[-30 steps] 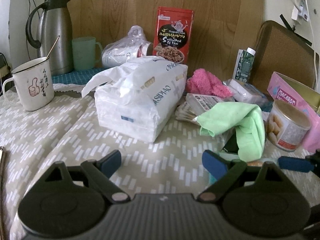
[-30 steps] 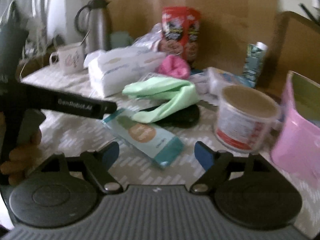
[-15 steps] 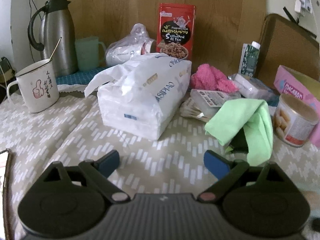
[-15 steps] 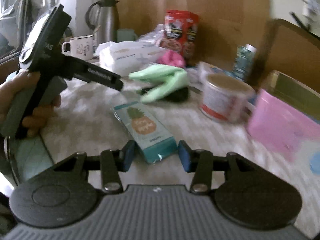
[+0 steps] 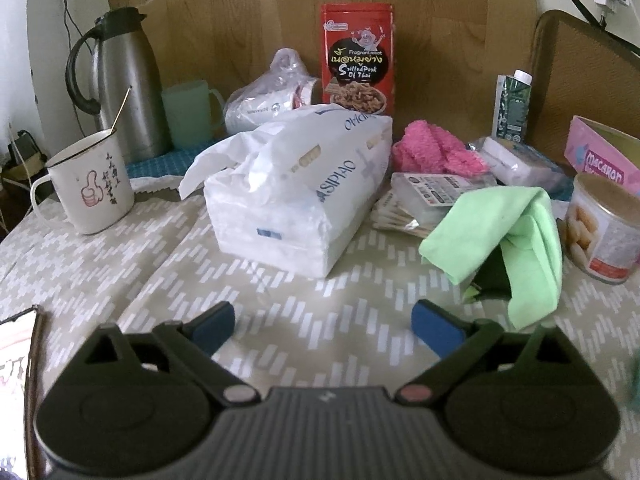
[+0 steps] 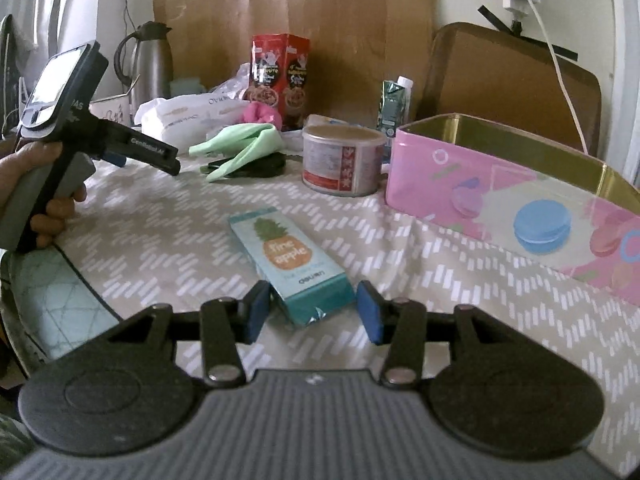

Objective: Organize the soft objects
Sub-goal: 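Grasp the teal card box with the right gripper and lift it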

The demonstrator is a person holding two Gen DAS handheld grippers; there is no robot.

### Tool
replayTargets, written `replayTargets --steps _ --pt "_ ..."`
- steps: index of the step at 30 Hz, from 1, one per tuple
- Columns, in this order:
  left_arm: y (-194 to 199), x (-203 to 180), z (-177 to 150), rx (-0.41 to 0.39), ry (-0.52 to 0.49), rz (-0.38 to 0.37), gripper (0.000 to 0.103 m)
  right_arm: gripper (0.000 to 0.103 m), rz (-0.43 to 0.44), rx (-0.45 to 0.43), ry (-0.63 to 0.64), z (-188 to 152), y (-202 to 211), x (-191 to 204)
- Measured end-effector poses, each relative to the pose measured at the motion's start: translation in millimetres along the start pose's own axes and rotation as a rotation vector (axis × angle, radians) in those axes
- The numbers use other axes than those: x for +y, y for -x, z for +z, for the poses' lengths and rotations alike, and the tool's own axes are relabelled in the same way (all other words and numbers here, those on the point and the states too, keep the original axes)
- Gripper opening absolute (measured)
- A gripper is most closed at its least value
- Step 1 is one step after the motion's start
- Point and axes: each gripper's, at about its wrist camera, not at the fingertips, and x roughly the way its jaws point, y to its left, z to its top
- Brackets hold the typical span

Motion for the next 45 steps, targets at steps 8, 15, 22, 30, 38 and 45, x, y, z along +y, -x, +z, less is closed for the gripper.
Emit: replayTargets --steps 8,15,22,30,38,45 --pt "-0.2 4.8 0.5 -0.002 0.018 -0.007 0.099 0.049 -0.031 -0.011 0.012 -6.4 12.0 0.5" --pt "62.4 -4.6 -1.9 -0.143 0.061 -0.264 0.095 0.049 -0.219 -0.013 -0.052 -23.8 38.9 -34.0" --pt "80.1 -112.1 -2.8 0.012 -0.171 -0.718 0.092 0.058 -0.229 -0.033 -0.147 -31.9 49.7 -52.0" --pt "63.6 -190.9 -20.9 0.162 -0.3 -0.794 0.056 0.06 -0.176 -0.034 -0.041 -21.6 27.8 -41.5" --pt "91.6 -208.6 25.9 0.055 -0.309 -0.912 0.051 0.025 -0.194 -0.146 -0.012 -0.5 34.6 -44.2" --pt "98.6 -225.4 62.3 -0.024 -0.29 -0.882 0.051 0.024 -0.296 -0.286 -0.001 37.9 49.8 -69.4"
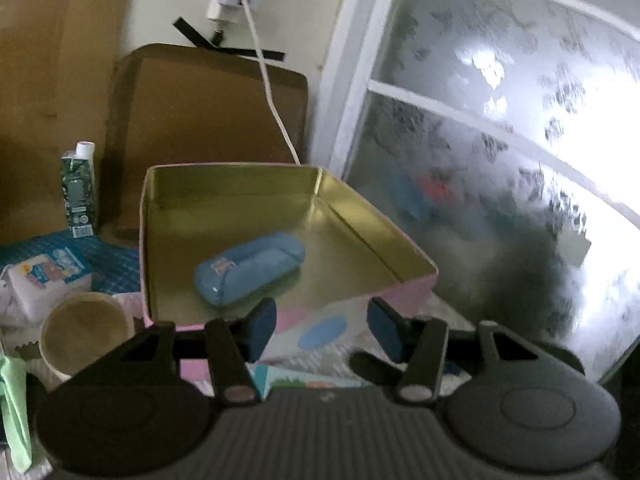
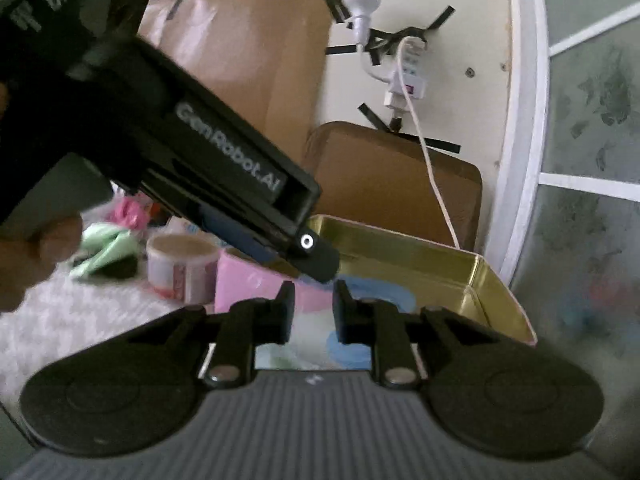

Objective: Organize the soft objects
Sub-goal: 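Grasp the teal card box with the right gripper and lift it, then lower the teal box into the pink tin and open the right gripper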

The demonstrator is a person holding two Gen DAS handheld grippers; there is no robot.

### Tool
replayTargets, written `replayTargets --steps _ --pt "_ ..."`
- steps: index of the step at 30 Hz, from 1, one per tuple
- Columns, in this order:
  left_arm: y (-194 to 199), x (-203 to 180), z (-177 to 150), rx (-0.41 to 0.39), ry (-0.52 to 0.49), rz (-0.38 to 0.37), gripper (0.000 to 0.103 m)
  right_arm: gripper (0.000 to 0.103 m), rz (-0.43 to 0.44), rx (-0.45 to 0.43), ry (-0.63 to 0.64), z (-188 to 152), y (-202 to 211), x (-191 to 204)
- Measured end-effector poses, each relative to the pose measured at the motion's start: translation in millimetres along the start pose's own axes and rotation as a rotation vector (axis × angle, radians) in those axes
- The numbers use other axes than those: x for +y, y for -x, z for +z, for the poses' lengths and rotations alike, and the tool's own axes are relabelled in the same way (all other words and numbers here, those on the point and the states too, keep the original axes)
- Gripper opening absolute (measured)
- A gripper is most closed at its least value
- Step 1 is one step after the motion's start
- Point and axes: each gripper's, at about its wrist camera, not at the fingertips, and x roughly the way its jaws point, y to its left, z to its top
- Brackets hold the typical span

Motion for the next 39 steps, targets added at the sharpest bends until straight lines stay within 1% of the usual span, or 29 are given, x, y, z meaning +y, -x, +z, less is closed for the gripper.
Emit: replayTargets --steps 1,2,4,6,7,8,9,10,11,12,13,14,15,16,17,18,19,20,22,24,26,29,31,32,34,37,39 --pt "1.4 3.9 -2.1 -0.005 0.001 0.012 0.054 0.025 0.026 0.001 -0.023 -3.0 5.3 -8.3" --pt "1.1 6.1 -4.4 -0.003 0.003 0.026 0.055 0.032 0.05 0.025 -0.034 -8.0 8.0 -13.6" --pt "-2.9 11.8 -11.0 0.024 0.026 0.031 0.055 0.044 0.05 0.072 -0.04 -20.5 11.3 -16.1" --pt "-10.9 16.8 -18.2 0.07 0.057 0.024 0.063 0.046 0.06 0.128 -0.009 -33.3 10.5 -14.2" --pt "-16.9 18.2 -22.3 0.09 0.063 0.039 0.068 0.054 0.059 0.154 0.012 -39.5 10.0 -11.9" --pt "-23.7 18.9 -27.9 0.108 0.061 0.064 0.07 0.065 0.055 0.178 0.034 -44.9 8.0 -10.0" --pt "-28.3 20.5 -30.6 0.123 0.06 0.079 0.071 0.069 0.049 0.2 0.049 -47.9 3.0 -8.3" --pt "-35.0 22.5 -33.3 0.14 0.063 0.087 0.075 0.071 0.049 0.222 0.06 -48.4 -3.9 -8.2" --pt "-42.7 25.1 -34.8 0.158 0.07 0.096 0.086 0.071 0.056 0.246 0.066 -48.2 -12.2 -8.2" --pt "-49.1 28.2 -36.3 0.175 0.082 0.107 0.091 0.072 0.063 0.273 0.068 -47.0 -21.1 -8.8" --pt "-55.1 31.8 -37.8 0.19 0.1 0.11 0.097 0.075 0.067 0.29 0.067 -47.5 -27.6 -9.9" --pt "-60.3 35.6 -40.4 0.207 0.124 0.094 0.097 0.077 0.082 0.298 0.061 -45.9 -34.9 -11.6" --pt "-66.2 39.5 -42.7 0.232 0.154 0.061 0.097 0.076 0.108 0.312 0.045 -44.3 -41.9 -14.4" --pt "-70.8 42.2 -44.9 0.245 0.183 0.031 0.097 0.07 0.144 0.326 0.017 -44.0 -48.1 -18.8" --pt "-69.9 40.9 -46.7 0.221 0.187 0.027 0.085 0.051 0.172 0.339 -0.012 -43.0 -52.4 -23.6" --pt "-70.7 37.7 -48.0 0.232 0.18 0.006 0.082 0.05 0.21 0.346 -0.029 -41.9 -53.4 -26.5" --pt "-68.8 33.4 -50.2 0.228 0.166 0.022 0.075 0.048 0.227 0.345 -0.041 -42.9 -50.7 -26.5" --pt "-66.7 29.7 -52.5 0.227 0.151 0.036 0.066 0.047 0.228 0.341 -0.044 -44.0 -46.5 -24.1" --pt "-59.6 26.4 -56.2 0.223 0.161 0.033 0.062 0.046 0.202 0.323 -0.032 -47.8 -33.7 -15.3" --pt "-48.7 24.7 -56.1 0.2 0.182 -0.004 0.062 0.045 0.179 0.295 -0.027 -52.1 -19.5 -7.4" --pt "-34.9 17.2 -49.2 0.168 0.173 -0.025 0.062 0.045 0.146 0.246 -0.011 -52.4 -2.7 0.1" --pt "-17.4 0.9 -29.1 0.092 0.106 -0.024 0.062 0.045 0.1 0.164 0.007 -41.5 12.0 2.9" --pt "-16.1 -8.8 -12.0 0.047 0.058 -0.009 0.064 0.045 0.074 0.11 0.017 -29.7 14.8 -0.6" --pt "-18.7 -12.3 -1.8 0.027 0.036 0.006 0.064 0.045 0.061 0.088 0.023 -22.7 11.4 -3.6" --pt "-29.0 -12.5 16.5 -0.003 0.023 0.036 0.064 0.045 0.034 0.06 0.036 -10.9 -3.6 -12.4" --pt "-57.0 -2.8 40.7 -0.003 0.047 0.068 0.064 0.046 -0.013 0.052 0.057 0.7 -34.5 -25.4" --pt "-74.4 -0.5 48.8 0.004 0.068 0.098 0.064 0.046 -0.068 0.072 0.079 4.0 -62.2 -34.3"
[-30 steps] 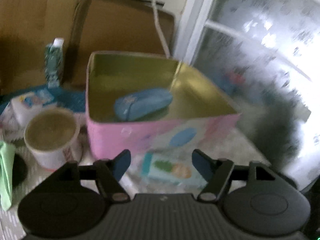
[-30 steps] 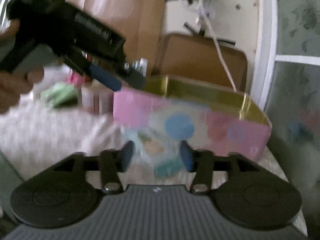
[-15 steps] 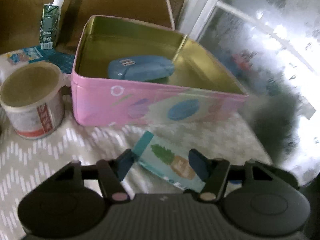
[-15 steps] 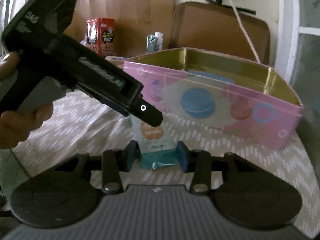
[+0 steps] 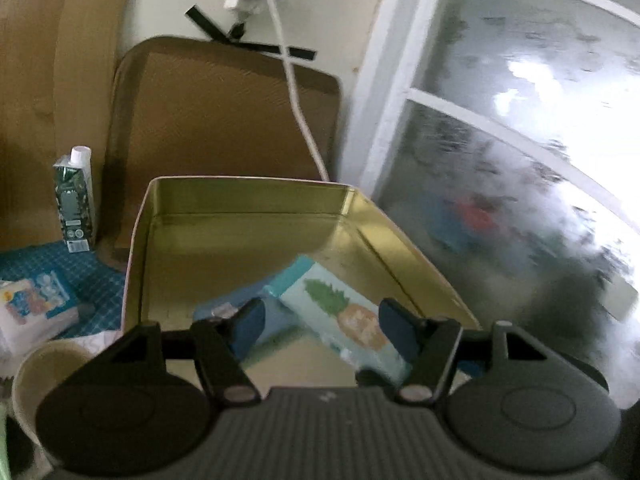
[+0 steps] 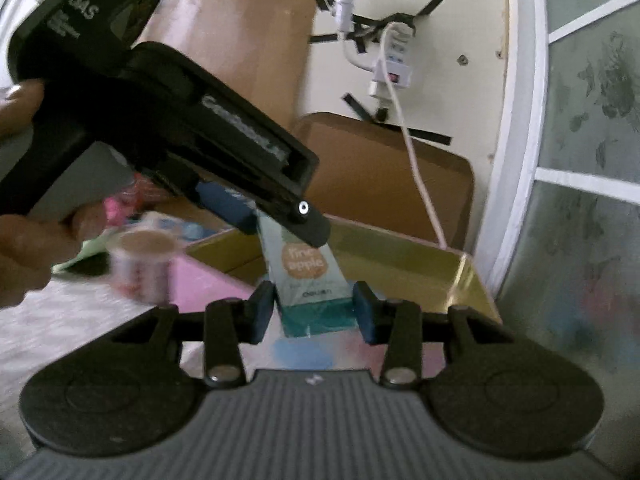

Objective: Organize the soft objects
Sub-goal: 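Lower the teal box into the pink tin and open the right gripper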

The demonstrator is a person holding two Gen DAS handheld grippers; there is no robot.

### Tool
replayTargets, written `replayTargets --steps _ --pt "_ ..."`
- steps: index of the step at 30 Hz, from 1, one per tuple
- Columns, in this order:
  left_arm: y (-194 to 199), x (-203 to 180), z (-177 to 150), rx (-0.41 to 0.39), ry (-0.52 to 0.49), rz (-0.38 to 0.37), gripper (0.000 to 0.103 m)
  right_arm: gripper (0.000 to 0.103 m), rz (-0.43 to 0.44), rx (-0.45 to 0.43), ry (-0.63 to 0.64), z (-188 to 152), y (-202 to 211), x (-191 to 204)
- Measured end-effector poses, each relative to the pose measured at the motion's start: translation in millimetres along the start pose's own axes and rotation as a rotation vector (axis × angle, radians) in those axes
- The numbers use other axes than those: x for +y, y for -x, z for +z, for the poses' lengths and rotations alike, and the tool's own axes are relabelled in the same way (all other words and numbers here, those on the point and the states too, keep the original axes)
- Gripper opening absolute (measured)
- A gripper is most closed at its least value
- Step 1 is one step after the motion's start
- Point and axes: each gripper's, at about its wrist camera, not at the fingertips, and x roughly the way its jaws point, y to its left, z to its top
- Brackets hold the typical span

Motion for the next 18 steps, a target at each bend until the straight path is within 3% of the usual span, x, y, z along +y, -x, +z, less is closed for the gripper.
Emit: replayTargets --steps 2,5,10,12,13,15,18 --pt "-8.0 -3.1 -0.4 0.008 0.011 0.03 0.064 0.046 -0.049 0.046 -0.001 0.2 -21.7 -6.8" --pt "1.7 0.9 -16.4 -0.006 0.026 -0.011 0.064 0.046 -0.143 0.092 -0.016 -9.2 -26.5 -11.9" --pt "57.4 23.7 -51.0 -0.082 0.022 -0.078 0.065 0.045 -0.105 0.025 -0.08 -16.5 8.3 -12.1" --pt "89.1 46.9 -71.8 -0.121 0.036 -0.063 0.067 0.042 -0.049 -0.002 -0.124 -15.5 18.6 -7.2" --pt "104.1 60.2 -82.0 -0.139 0.044 -0.034 0.067 0.035 -0.001 -0.005 -0.156 -15.4 24.7 -3.5" --pt "131.0 92.0 -103.3 -0.164 0.085 0.073 0.067 0.027 0.138 0.023 -0.227 -9.8 23.6 6.4" --pt "156.8 142.1 -131.1 -0.129 0.194 0.263 0.066 0.023 0.349 0.092 -0.278 -0.5 13.6 41.1"
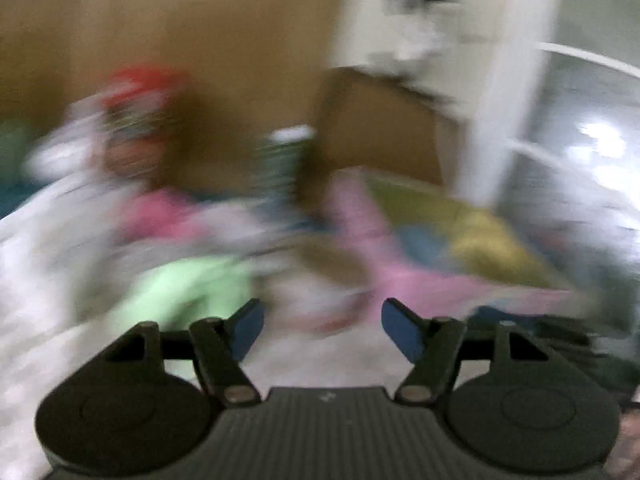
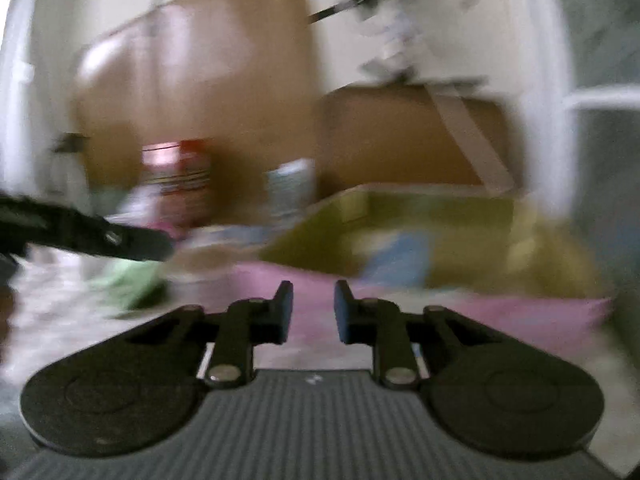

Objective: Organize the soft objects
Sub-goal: 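Lower the teal box into the pink tin and open the right gripper, then grasp the light green cloth with the right gripper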

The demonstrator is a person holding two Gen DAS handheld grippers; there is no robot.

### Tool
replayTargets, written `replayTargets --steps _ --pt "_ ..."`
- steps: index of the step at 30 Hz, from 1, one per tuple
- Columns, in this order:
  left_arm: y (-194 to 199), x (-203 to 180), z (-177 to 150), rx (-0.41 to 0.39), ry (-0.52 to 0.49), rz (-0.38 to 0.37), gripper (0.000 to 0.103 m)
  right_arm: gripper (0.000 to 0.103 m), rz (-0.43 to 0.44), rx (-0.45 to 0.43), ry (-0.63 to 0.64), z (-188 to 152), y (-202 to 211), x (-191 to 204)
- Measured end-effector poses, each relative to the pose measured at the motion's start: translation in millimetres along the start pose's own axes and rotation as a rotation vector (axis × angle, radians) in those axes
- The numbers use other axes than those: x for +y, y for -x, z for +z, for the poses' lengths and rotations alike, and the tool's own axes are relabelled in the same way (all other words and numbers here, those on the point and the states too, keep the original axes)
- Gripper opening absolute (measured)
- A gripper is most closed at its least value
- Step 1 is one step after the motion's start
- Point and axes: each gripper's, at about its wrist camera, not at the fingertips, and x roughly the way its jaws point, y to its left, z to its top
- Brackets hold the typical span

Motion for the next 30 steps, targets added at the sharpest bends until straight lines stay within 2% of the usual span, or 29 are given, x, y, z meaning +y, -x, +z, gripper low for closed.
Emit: replayTargets --steps 2,4,8,12,13,14,15,19,23,26,28,30 --pt "9.5 34.5 -10.4 0.018 0.062 0.095 0.065 0.023 0.073 0.055 0.019 1.0 -22.9 30.8" --pt "18.6 59.0 -17.8 0.028 0.117 0.131 0.065 0.023 0.113 0.091 0.045 3.6 -45.9 58.3" --pt "35.9 84.5 -27.0 0.024 0.174 0.139 0.065 0.024 0.136 0.155 0.058 12.0 -99.9 102.2" --pt "43.4 88.2 -26.7 0.016 0.186 0.11 0.065 0.024 0.082 0.214 0.105 11.7 -138.9 127.2" --pt "44.6 88.3 -26.4 0.011 0.183 0.104 0.065 0.016 0.074 0.223 0.099 10.7 -145.3 127.4" --pt "47.9 89.1 -27.5 0.004 0.178 0.096 0.065 0.007 0.071 0.221 0.093 10.6 -143.3 127.7" --pt "48.1 90.4 -27.8 0.001 0.175 0.084 0.065 0.004 0.092 0.228 0.082 10.6 -138.2 126.8" --pt "46.9 83.9 -29.7 0.005 0.17 0.006 0.065 0.004 0.159 0.213 0.126 -2.8 -91.1 126.4" --pt "34.3 59.6 -30.3 0.051 0.131 -0.115 0.067 0.004 0.194 0.233 0.171 -29.6 -44.1 118.5" --pt "26.3 30.2 -32.9 0.085 0.06 -0.187 0.076 0.005 0.181 0.243 0.158 -46.7 -19.9 111.6" --pt "20.8 9.0 -36.8 0.116 -0.002 -0.22 0.076 0.009 0.15 0.231 0.146 -54.7 -9.0 107.8" --pt "10.9 -9.0 -43.4 0.155 -0.067 -0.209 0.07 0.012 0.127 0.21 0.137 -59.7 -3.9 103.3"
